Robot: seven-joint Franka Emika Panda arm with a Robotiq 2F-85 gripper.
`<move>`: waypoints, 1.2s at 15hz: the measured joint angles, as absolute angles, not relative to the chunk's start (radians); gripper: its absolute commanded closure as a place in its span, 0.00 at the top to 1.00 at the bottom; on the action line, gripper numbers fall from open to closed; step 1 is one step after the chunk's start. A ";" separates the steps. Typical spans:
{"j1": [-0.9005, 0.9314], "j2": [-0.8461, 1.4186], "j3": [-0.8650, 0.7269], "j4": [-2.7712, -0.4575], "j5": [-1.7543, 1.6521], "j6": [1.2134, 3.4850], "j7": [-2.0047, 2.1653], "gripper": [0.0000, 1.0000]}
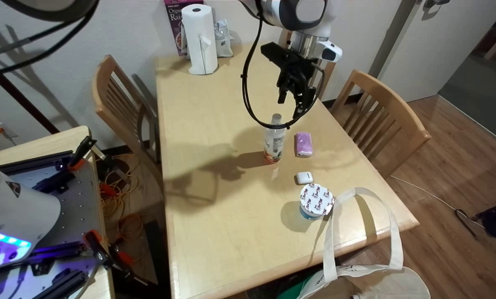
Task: Lay down the bottle on the table
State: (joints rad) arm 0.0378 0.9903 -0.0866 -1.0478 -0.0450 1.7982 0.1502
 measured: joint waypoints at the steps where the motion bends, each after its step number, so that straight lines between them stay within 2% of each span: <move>1: 0.040 0.983 -0.087 -1.048 -0.050 1.791 0.150 1.00; 11: 0.039 0.950 -0.057 -1.048 -0.056 1.668 0.054 1.00; 18: 0.037 0.970 -0.030 -1.048 -0.050 1.741 0.021 1.00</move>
